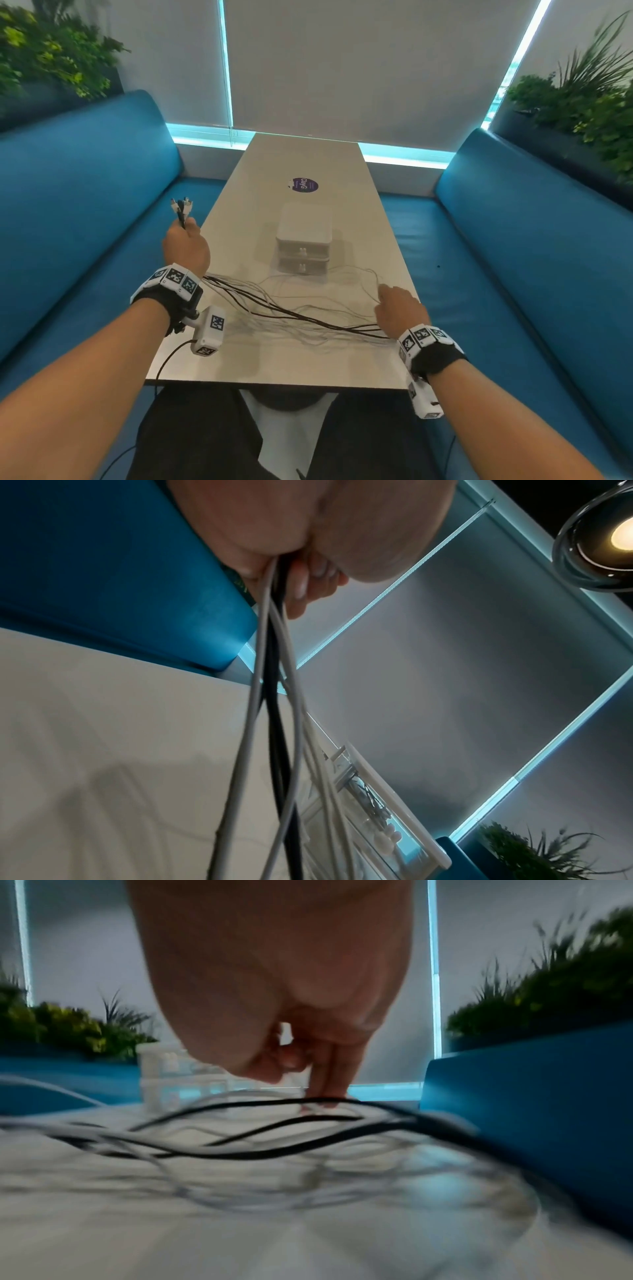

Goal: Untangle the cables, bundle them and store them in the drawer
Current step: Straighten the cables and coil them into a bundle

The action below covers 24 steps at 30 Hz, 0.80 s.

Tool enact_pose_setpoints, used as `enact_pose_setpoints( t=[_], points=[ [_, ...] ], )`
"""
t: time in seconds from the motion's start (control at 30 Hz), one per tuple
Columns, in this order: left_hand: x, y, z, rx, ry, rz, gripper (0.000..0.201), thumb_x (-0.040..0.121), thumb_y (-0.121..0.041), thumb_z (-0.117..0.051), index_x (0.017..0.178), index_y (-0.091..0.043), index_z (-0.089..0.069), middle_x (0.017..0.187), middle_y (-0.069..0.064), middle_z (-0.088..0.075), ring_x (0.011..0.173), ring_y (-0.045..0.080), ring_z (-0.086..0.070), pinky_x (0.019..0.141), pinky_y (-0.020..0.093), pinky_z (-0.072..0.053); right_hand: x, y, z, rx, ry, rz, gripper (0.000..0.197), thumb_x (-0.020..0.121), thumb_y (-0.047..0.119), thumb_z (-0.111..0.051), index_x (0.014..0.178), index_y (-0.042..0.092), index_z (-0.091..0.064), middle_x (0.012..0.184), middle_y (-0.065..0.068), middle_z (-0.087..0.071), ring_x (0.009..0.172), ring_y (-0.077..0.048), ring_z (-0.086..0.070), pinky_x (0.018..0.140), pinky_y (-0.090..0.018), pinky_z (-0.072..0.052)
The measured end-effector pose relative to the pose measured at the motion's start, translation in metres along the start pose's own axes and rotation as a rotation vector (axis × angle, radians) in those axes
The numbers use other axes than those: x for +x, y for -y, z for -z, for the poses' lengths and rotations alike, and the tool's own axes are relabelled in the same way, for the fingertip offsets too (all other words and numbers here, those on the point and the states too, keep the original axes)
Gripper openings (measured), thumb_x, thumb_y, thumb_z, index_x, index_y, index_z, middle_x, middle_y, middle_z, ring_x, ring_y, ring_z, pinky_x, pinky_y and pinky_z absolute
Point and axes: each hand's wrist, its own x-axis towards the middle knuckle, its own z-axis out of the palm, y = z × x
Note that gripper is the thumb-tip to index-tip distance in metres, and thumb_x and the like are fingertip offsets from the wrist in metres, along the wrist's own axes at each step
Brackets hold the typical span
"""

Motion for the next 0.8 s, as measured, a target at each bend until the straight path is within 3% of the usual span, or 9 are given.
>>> enact_pose_setpoints(
  t=[0.1, 0.2, 0.33, 0.4, 0.47, 0.53, 0.63, 0.7, 0.8],
  points=[
    [0.003, 0.003, 0.002, 0.003, -0.002, -0.004, 0.043, 0.107, -0.030, -0.034, 0.115, 0.003, -0.061, 0.114, 0.024, -0.064, 0.107, 0.043, -0.057, 0.092, 0.047, -0.043, -0.005, -0.035, 0.008, -0.340, 0.037, -0.167, 0.025, 0.086, 0.017, -0.052, 0.107, 0.024, -0.064, 0.102, 0.000, -0.066, 0.097, -0.024, -0.064, 0.077, -0.035, -0.050],
    [0.001, 0.004, -0.001, 0.002, 0.005, 0.002, 0.044, 0.107, -0.030, -0.034, 0.116, 0.003, -0.060, 0.115, 0.024, -0.063, 0.107, 0.043, -0.057, 0.093, 0.048, -0.044, -0.010, -0.071, 0.011, -0.367, 0.129, -0.329, 0.022, 0.089, 0.019, -0.054, 0.106, 0.025, -0.065, 0.103, 0.003, -0.069, 0.096, -0.020, -0.067, 0.079, -0.033, -0.050],
    [-0.005, 0.003, -0.008, 0.000, 0.023, 0.005, 0.043, 0.107, -0.029, -0.033, 0.118, 0.003, -0.061, 0.119, 0.024, -0.063, 0.111, 0.042, -0.057, 0.096, 0.047, -0.042, -0.013, -0.087, 0.001, -0.230, 0.252, -0.297, 0.025, 0.092, 0.012, -0.052, 0.115, 0.009, -0.062, 0.108, -0.008, -0.069, 0.099, -0.026, -0.067, 0.081, -0.034, -0.054],
    [-0.005, 0.001, -0.012, -0.005, 0.027, 0.009, 0.044, 0.107, -0.031, -0.033, 0.117, 0.003, -0.061, 0.119, 0.024, -0.063, 0.111, 0.042, -0.057, 0.097, 0.047, -0.042, -0.013, -0.088, -0.001, -0.163, 0.303, -0.283, 0.026, 0.093, 0.011, -0.052, 0.117, 0.006, -0.059, 0.109, -0.011, -0.067, 0.097, -0.026, -0.066, 0.076, -0.032, -0.053],
    [-0.006, 0.000, -0.014, -0.010, 0.032, 0.010, 0.044, 0.107, -0.031, -0.034, 0.118, 0.003, -0.060, 0.120, 0.024, -0.063, 0.112, 0.043, -0.056, 0.097, 0.046, -0.042, -0.016, -0.092, 0.000, -0.138, 0.366, -0.248, 0.025, 0.092, 0.014, -0.052, 0.116, 0.009, -0.055, 0.110, -0.009, -0.066, 0.093, -0.026, -0.064, 0.072, -0.032, -0.048],
    [-0.007, -0.001, -0.015, -0.006, 0.034, 0.005, 0.044, 0.107, -0.030, -0.034, 0.117, 0.003, -0.060, 0.120, 0.025, -0.063, 0.112, 0.043, -0.056, 0.097, 0.046, -0.042, -0.020, -0.102, -0.003, -0.112, 0.440, -0.227, 0.031, 0.087, 0.019, -0.055, 0.117, 0.014, -0.052, 0.105, -0.005, -0.065, 0.090, -0.025, -0.062, 0.077, -0.034, -0.049],
    [-0.010, -0.002, -0.017, 0.006, 0.026, -0.006, 0.043, 0.107, -0.029, -0.034, 0.115, 0.004, -0.061, 0.118, 0.027, -0.063, 0.110, 0.045, -0.056, 0.095, 0.048, -0.042, -0.023, -0.113, -0.007, -0.107, 0.470, -0.192, 0.036, 0.086, 0.019, -0.058, 0.121, 0.017, -0.056, 0.111, -0.005, -0.066, 0.100, -0.026, -0.064, 0.085, -0.035, -0.052],
    [-0.012, 0.000, -0.019, 0.018, 0.026, -0.001, 0.043, 0.106, -0.029, -0.034, 0.115, 0.003, -0.061, 0.117, 0.028, -0.063, 0.109, 0.046, -0.056, 0.095, 0.049, -0.043, -0.025, -0.117, -0.007, -0.100, 0.480, -0.177, 0.028, 0.087, 0.025, -0.059, 0.115, 0.021, -0.062, 0.112, -0.003, -0.068, 0.101, -0.025, -0.065, 0.084, -0.034, -0.052],
    [-0.015, 0.002, -0.021, 0.027, 0.029, 0.001, 0.043, 0.106, -0.030, -0.034, 0.116, 0.003, -0.062, 0.118, 0.027, -0.063, 0.110, 0.045, -0.056, 0.096, 0.049, -0.043, -0.027, -0.123, -0.003, -0.113, 0.423, -0.238, 0.026, 0.088, 0.043, -0.057, 0.095, 0.020, -0.069, 0.092, -0.002, -0.070, 0.086, -0.023, -0.067, 0.073, -0.030, -0.053]
  ],
)
